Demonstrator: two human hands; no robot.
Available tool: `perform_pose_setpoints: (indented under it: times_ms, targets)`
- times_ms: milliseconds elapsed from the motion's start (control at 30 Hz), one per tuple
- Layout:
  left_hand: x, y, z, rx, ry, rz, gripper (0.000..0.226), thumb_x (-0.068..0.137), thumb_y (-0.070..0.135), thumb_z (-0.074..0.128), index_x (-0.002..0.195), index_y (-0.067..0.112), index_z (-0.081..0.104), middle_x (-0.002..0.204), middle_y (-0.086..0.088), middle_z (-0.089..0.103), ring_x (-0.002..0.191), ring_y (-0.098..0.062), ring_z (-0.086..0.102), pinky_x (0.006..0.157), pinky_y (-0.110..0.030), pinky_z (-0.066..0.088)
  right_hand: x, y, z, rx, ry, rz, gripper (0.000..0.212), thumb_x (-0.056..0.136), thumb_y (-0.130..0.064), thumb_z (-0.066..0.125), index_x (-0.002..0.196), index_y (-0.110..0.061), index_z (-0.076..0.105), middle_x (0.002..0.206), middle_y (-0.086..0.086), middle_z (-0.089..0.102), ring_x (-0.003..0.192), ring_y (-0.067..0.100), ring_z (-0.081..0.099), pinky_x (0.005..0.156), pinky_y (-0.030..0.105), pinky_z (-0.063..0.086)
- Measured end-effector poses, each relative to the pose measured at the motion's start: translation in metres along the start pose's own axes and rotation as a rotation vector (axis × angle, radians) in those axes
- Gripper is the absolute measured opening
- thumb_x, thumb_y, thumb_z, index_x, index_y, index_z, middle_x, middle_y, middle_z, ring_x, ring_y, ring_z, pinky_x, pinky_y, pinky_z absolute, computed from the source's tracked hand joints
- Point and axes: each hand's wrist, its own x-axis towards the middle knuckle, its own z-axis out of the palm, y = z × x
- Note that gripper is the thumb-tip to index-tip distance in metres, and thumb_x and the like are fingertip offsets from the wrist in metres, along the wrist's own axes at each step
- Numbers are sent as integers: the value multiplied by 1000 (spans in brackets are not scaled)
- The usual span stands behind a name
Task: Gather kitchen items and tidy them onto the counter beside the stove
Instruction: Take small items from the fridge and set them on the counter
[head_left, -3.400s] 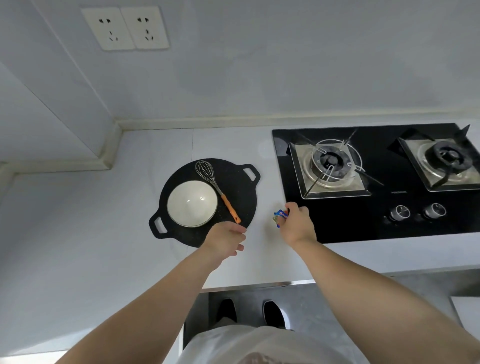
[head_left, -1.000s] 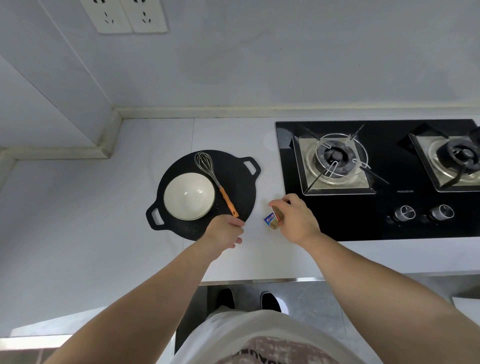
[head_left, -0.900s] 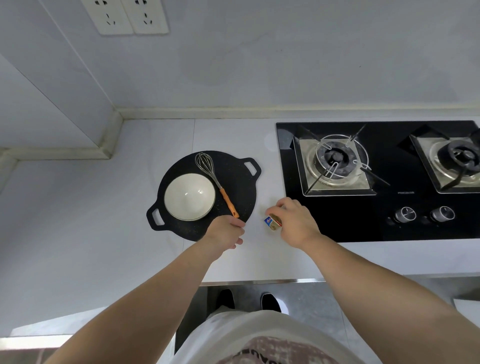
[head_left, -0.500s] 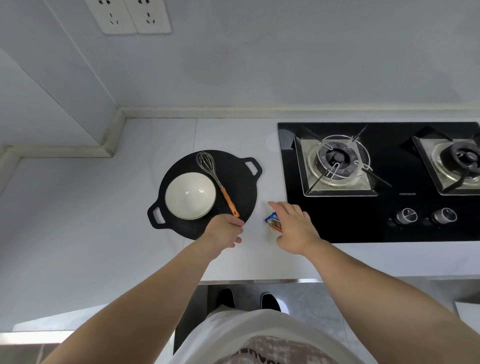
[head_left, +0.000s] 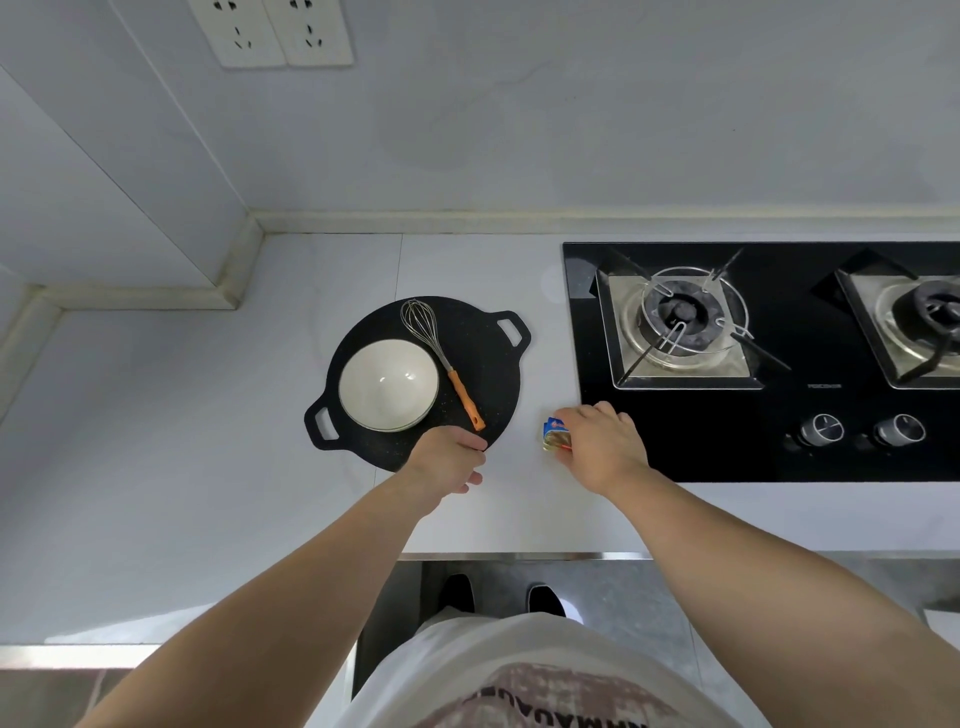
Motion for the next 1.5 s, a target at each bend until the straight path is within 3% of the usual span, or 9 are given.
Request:
perform_pose_setpoints:
  times_ms: [200,367,533,833,1000,1133,1267,1400,1500]
  targets:
    - [-1,0,1,37,4,11,33,98,1,56,130,7,60,117,-10,66,100,-22,68,72,-22,55,-2,0,-3,-14,-20,-127,74,91,-21,61,153,-32,23,147,-5,41,129,23,39,101,35,32]
    - [-3,-2,0,128,-49,2,39,100,-2,49,138,5,53,128,-13,63,120,-29,62,100,-36,52,2,2,-1,-87,-36,-197,59,91,-8,54,143,-32,43,138,-3,48,125,22,42,98,34,31]
    - [-4,-8,-6,80,0,-31,34,99,-1,52,132,5,59,117,-10,65,112,-27,66,90,-31,57,12,-1,-10,-121,-33,-170,65,83,-4,57,142,-30,45,136,-2,49,123,22,42,99,33,34]
    - [-7,-21,-15,82,56,-64,33,98,-3,53,128,6,61,126,-14,65,114,-29,66,97,-40,54,19,-8,-14,-122,-87,-104,58,75,4,58,128,-18,54,133,5,45,120,25,42,94,33,42]
    - [-12,-19,-18,61,60,-69,34,98,-1,54,130,8,61,124,-12,64,110,-26,67,97,-36,54,14,-15,-14,-119,-36,-100,59,81,-3,56,135,-22,48,143,7,37,131,26,35,100,35,37]
    - [-19,-4,-18,-12,60,-3,27,98,3,56,122,9,64,109,-9,67,91,-18,68,75,-23,56,9,-24,-25,-116,77,15,53,81,-13,61,131,-24,49,138,6,40,125,26,37,98,36,34]
    - [-31,37,-18,-82,35,160,16,98,-1,52,110,4,62,87,-9,64,69,-19,59,53,-15,49,-1,-21,-49,95,192,152,53,88,-35,61,138,-29,45,141,1,40,131,24,36,105,38,31]
    - [-36,87,-7,98,26,368,19,94,11,59,110,14,69,98,-4,72,76,-14,69,76,-32,57,-33,-10,-86,269,94,170,73,77,-53,66,143,-37,40,141,-4,40,135,22,32,108,40,29]
    - [-48,130,14,244,-51,518,18,94,16,59,107,22,69,99,2,71,84,-10,71,81,-32,57,-66,5,-105,405,141,251,66,78,-50,69,138,-33,48,136,-3,47,130,23,39,105,41,37]
